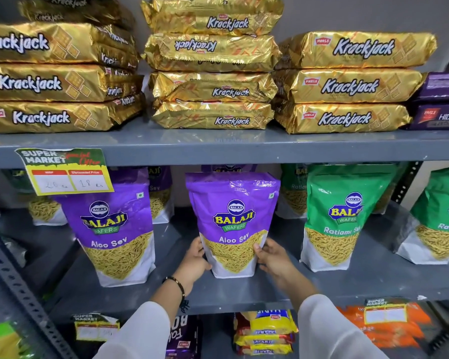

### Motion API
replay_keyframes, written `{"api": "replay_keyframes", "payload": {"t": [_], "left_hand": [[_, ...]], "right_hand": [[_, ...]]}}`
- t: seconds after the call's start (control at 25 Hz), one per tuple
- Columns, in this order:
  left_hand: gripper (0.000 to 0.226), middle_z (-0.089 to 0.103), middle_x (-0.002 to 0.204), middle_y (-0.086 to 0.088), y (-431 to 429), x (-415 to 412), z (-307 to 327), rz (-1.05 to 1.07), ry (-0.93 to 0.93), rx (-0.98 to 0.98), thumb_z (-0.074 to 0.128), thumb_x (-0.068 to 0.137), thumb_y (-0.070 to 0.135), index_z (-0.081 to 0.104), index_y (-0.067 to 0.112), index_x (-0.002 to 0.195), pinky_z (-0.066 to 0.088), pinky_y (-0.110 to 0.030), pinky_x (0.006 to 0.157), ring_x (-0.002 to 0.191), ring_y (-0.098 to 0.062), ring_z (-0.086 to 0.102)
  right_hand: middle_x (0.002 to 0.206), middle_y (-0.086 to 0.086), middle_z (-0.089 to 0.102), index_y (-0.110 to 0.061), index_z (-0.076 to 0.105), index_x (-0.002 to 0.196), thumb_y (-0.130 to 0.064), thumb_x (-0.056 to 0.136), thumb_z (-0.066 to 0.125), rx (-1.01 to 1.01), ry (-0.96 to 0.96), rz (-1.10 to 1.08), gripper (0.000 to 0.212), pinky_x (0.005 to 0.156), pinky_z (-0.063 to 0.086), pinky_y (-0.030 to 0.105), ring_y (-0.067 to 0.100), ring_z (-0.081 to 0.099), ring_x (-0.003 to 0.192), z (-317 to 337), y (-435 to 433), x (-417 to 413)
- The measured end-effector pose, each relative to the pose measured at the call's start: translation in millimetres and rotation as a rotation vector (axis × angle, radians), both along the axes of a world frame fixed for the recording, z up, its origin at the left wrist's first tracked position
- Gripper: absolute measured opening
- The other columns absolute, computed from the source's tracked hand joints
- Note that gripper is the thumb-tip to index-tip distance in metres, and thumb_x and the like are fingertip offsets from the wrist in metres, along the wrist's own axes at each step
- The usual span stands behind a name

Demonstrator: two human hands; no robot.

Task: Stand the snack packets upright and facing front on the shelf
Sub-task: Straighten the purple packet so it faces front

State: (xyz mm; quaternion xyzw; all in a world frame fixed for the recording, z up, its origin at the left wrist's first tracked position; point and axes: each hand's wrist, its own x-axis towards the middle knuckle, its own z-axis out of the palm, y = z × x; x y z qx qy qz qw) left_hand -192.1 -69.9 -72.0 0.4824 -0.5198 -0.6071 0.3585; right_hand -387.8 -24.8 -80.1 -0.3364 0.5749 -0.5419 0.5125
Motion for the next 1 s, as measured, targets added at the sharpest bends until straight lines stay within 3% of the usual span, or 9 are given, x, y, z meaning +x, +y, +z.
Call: {"api": "replay_keyframes", "payload": {"t": [0.12,0.2,0.32,0.48,0.68,0.76,0.84,0.92,1.0], "left_hand": [[0.084,0.038,0.146,-0.008,2,-1,1,0.020,0.010,-0.011,0.039,0.070,-0.028,0.025,0.013,0.142,0.045,-0.028,0.077,0.124,-0.018,0.040],[0.083,0.032,0.150,-0.010,5,1,-1,0.091,0.032,0.001,0.039,0.071,-0.029,0.023,0.010,0.143,0.042,-0.033,0.088,0.136,-0.024,0.033],[0.069,0.040,0.143,-0.019,9,11,-8,0.236,0.074,0.023,0.034,0.074,-0.027,0.035,0.005,0.135,0.045,-0.031,0.074,0.131,-0.033,0.040],[0.044,0.064,0.104,-0.017,25,29,-6,0.399,0.101,-0.078,0.033,0.076,-0.026,0.061,0.005,0.093,0.044,-0.011,0.057,0.103,-0.030,0.056],[0.014,0.072,0.059,0.001,36,102,12,0.707,0.461,-0.140,0.055,0.076,-0.003,0.059,0.009,0.070,0.053,-0.015,0.053,0.061,-0.013,0.067],[0.030,0.070,0.067,0.001,33,141,15,0.858,0.408,-0.195,0.045,0.084,-0.008,0.060,0.016,0.074,0.049,-0.009,0.051,0.057,-0.002,0.064],[0.034,0.063,0.090,-0.004,29,165,9,0.908,0.292,-0.190,0.041,0.089,-0.007,0.058,0.022,0.090,0.047,-0.008,0.060,0.071,-0.002,0.057],[0.029,0.055,0.122,-0.019,18,183,3,0.885,0.226,-0.172,0.041,0.093,0.005,0.052,0.014,0.118,0.047,-0.028,0.090,0.095,-0.011,0.049],[0.040,0.043,0.142,-0.015,3,201,1,0.844,0.224,-0.141,0.039,0.095,0.015,0.038,0.012,0.135,0.033,-0.045,0.108,0.109,-0.012,0.040]], "right_hand": [[0.111,0.009,0.063,-0.011,0.052,0.114,-0.017,0.087,0.059,0.006,-0.037,-0.050,0.028,0.063,0.046,0.024,0.023,0.060,0.096,5,3,2],[0.098,0.011,0.061,-0.010,0.051,0.111,-0.013,0.085,0.061,0.030,-0.068,-0.223,0.028,0.059,0.042,0.024,0.021,0.058,0.082,3,9,3],[0.073,0.012,0.055,-0.004,0.054,0.088,0.002,0.082,0.054,0.031,-0.184,-0.476,0.009,0.055,0.042,0.026,0.020,0.049,0.059,-1,23,11],[0.061,0.013,0.055,-0.002,0.058,0.074,0.010,0.080,0.049,-0.011,-0.274,-0.268,0.016,0.052,0.044,0.026,0.023,0.050,0.053,7,36,37],[0.076,0.013,0.062,-0.007,0.059,0.080,0.007,0.084,0.050,-0.011,-0.326,0.049,0.017,0.067,0.048,0.027,0.022,0.059,0.068,16,27,80],[0.090,0.010,0.066,-0.012,0.060,0.087,0.003,0.085,0.052,0.011,-0.314,0.132,0.017,0.073,0.047,0.026,0.020,0.063,0.079,11,20,102],[0.097,0.007,0.066,-0.014,0.060,0.091,0.000,0.086,0.052,0.038,-0.283,0.181,0.018,0.075,0.046,0.025,0.018,0.063,0.082,5,14,120],[0.100,0.004,0.065,-0.014,0.060,0.098,-0.001,0.087,0.049,0.048,-0.246,0.198,0.020,0.075,0.046,0.025,0.017,0.062,0.081,4,-2,140],[0.101,0.001,0.064,-0.011,0.058,0.111,-0.002,0.089,0.046,0.050,-0.206,0.201,0.027,0.075,0.045,0.026,0.015,0.060,0.081,4,-22,163]]}}
